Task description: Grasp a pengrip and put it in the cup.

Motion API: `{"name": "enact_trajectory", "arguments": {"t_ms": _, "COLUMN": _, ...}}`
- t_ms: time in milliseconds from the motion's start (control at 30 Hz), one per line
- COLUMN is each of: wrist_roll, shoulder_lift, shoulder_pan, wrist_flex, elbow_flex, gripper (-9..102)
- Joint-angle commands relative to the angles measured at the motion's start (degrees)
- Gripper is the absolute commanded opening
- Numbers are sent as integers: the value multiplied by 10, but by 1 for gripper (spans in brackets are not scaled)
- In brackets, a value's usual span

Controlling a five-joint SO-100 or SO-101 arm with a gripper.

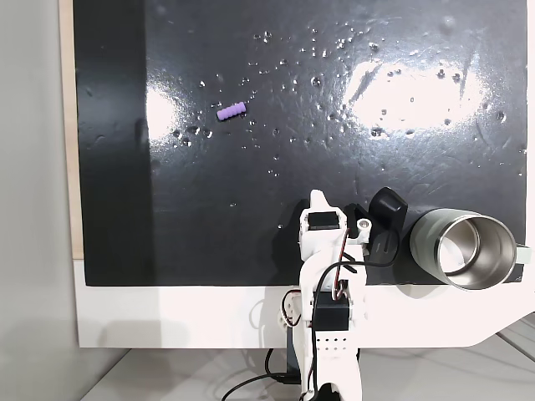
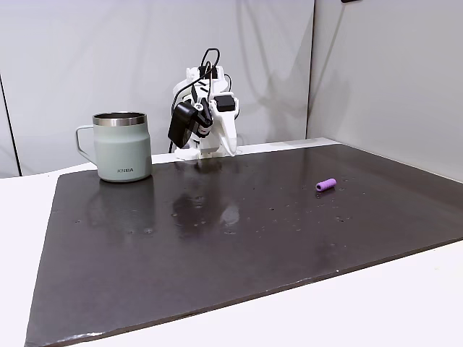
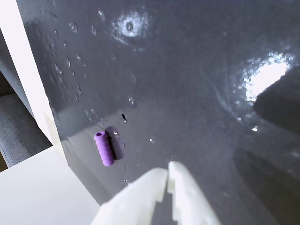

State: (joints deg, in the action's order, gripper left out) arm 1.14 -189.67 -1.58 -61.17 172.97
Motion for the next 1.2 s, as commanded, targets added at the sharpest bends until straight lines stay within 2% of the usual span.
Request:
{"name": "enact_trajectory", "arguments": {"t_ms": 0, "wrist_roll": -3, "shoulder_lift": -4, "shoulder_pan": -11, "wrist_flex": 23, "elbow_flex": -3, "gripper": 0}}
{"name": "enact_trajectory", "arguments": {"t_ms": 600, "wrist_roll": 7, "shoulder_lift": -4, "shoulder_pan": -30, "wrist_flex": 25, "elbow_flex": -3, "gripper": 0}}
{"name": "enact_trajectory", "arguments": {"t_ms": 733, "wrist_roll": 63, "shoulder_lift": -4, "shoulder_pan": -25, "wrist_flex": 83, "elbow_flex": -18, "gripper": 0}}
{"name": "enact_trajectory", "arguments": {"t_ms": 867, "wrist_roll": 62, "shoulder_lift": -2, "shoulder_pan": -62, "wrist_flex": 84, "elbow_flex": -76, "gripper": 0}}
{"name": "enact_trajectory", "arguments": {"t_ms": 967, "wrist_roll": 44, "shoulder_lift": 50, "shoulder_pan": -105, "wrist_flex": 76, "elbow_flex": -138, "gripper": 0}}
{"name": "enact_trajectory", "arguments": {"t_ms": 1167, "wrist_roll": 1, "shoulder_lift": 267, "shoulder_pan": -150, "wrist_flex": 85, "elbow_flex": -289, "gripper": 0}}
